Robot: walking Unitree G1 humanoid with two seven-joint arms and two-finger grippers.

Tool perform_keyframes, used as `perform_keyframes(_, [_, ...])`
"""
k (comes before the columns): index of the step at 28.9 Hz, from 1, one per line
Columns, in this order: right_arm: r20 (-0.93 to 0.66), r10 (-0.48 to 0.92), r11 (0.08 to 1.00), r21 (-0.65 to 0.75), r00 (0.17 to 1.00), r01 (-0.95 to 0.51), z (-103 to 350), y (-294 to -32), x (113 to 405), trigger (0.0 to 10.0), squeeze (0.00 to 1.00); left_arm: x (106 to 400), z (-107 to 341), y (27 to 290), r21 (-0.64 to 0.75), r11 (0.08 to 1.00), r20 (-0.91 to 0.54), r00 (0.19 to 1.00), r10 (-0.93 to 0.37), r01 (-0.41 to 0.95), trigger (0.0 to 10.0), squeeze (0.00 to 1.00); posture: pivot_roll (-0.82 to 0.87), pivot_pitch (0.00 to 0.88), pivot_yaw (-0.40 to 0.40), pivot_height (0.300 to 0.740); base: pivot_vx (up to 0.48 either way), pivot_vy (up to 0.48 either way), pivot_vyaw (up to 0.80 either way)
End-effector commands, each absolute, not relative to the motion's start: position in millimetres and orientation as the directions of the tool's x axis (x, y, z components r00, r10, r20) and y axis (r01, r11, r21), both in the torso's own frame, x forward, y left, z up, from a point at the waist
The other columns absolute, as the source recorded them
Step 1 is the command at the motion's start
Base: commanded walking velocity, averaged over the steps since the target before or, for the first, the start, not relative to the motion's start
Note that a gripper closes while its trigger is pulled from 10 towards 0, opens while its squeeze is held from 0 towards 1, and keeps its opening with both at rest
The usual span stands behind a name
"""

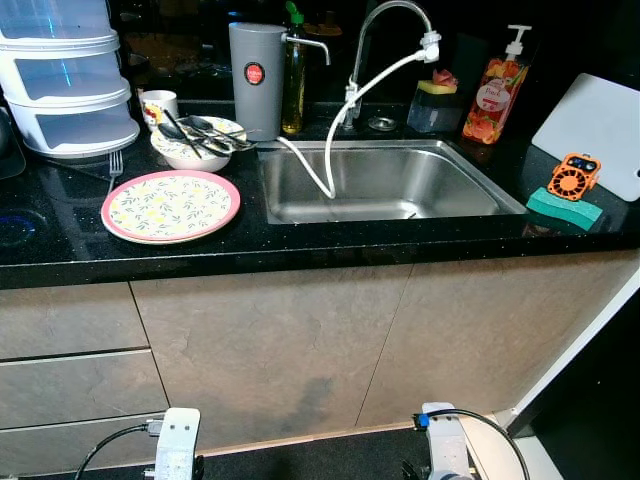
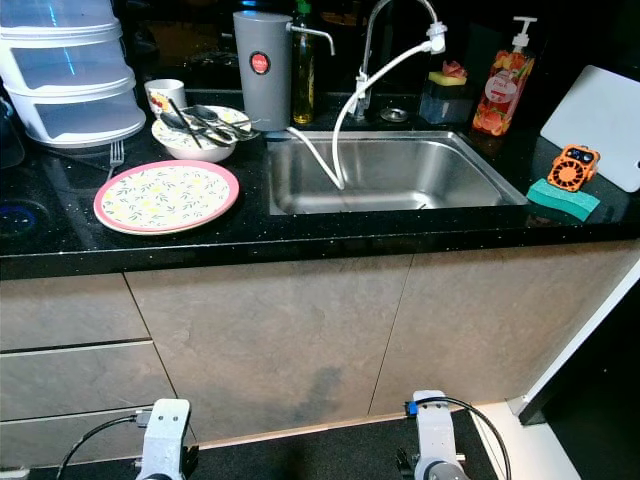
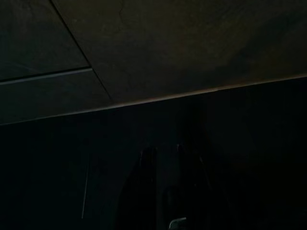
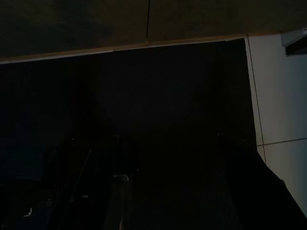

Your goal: Kitchen organization

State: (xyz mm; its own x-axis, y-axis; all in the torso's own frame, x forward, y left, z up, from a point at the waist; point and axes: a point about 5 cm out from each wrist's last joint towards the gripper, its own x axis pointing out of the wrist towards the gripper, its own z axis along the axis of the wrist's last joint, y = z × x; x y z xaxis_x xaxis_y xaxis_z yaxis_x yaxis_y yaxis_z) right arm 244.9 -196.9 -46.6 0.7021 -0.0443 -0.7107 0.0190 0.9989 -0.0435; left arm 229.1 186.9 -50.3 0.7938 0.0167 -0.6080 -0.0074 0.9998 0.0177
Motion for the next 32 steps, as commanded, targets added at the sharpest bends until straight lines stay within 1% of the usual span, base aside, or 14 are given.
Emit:
perform_keyframes(1, [-0.729,-0.049,0.999,-0.045,0.683,0.024,-50,-197,240,10.0,0.0,224,-54,190,0.025,1.0,-0.629,0.777,0.026,-0.013,10.0,0.0,0.02,0.057,-0.042,0.74,0.0,0.0,0.0])
perform_keyframes(7, [-0.727,-0.053,0.999,-0.045,0.685,0.029,-50,-198,240,10.0,0.0,231,-49,189,0.031,0.999,-0.614,0.79,-0.001,0.025,10.0,0.0,0.02,0.063,-0.05,0.74,0.0,0.0,0.0])
perform_keyframes(10, [-0.726,-0.051,0.999,-0.047,0.686,0.025,-50,-198,241,10.0,0.0,238,-45,192,0.035,0.999,-0.604,0.797,0.003,0.022,10.0,0.0,0.02,0.071,-0.05,0.74,0.0,0.0,0.0])
perform_keyframes(14, [-0.726,-0.051,0.999,-0.046,0.686,0.027,-49,-198,241,10.0,0.0,244,-40,195,0.006,1.0,-0.596,0.803,-0.004,0.009,10.0,0.0,0.02,0.069,-0.047,0.74,0.0,0.0,0.0])
perform_keyframes(17, [-0.725,-0.051,0.999,-0.045,0.687,0.026,-49,-198,242,10.0,0.0,245,-40,198,0.006,1.0,-0.599,0.801,0.007,-0.004,10.0,0.0,0.02,0.084,-0.036,0.74,0.0,0.0,0.0])
perform_keyframes(21, [-0.722,-0.056,0.998,-0.04,0.689,0.04,-49,-197,243,10.0,0.0,243,-41,200,0.006,1.0,-0.604,0.797,0.016,-0.015,10.0,0.0,0.02,0.077,-0.035,0.74,0.0,0.0,0.0])
perform_keyframes(26, [-0.723,-0.057,0.998,-0.041,0.689,0.04,-48,-197,244,10.0,0.0,241,-43,195,-0.007,1.0,-0.606,0.796,0.016,-0.025,10.0,0.0,0.02,0.101,-0.041,0.74,0.0,0.0,0.0])
perform_keyframes(30, [-0.723,-0.051,0.999,-0.039,0.689,0.034,-47,-197,245,10.0,0.0,238,-46,192,-0.015,0.999,-0.616,0.788,0.015,-0.031,10.0,0.0,0.02,0.094,-0.046,0.74,0.0,0.0,0.0])
perform_keyframes(32, [-0.722,-0.053,0.999,-0.042,0.69,0.033,-47,-197,245,10.0,0.0,237,-47,192,-0.04,0.997,-0.621,0.783,0.026,-0.065,10.0,0.0,0.02,0.106,-0.047,0.74,0.0,0.0,0.0])
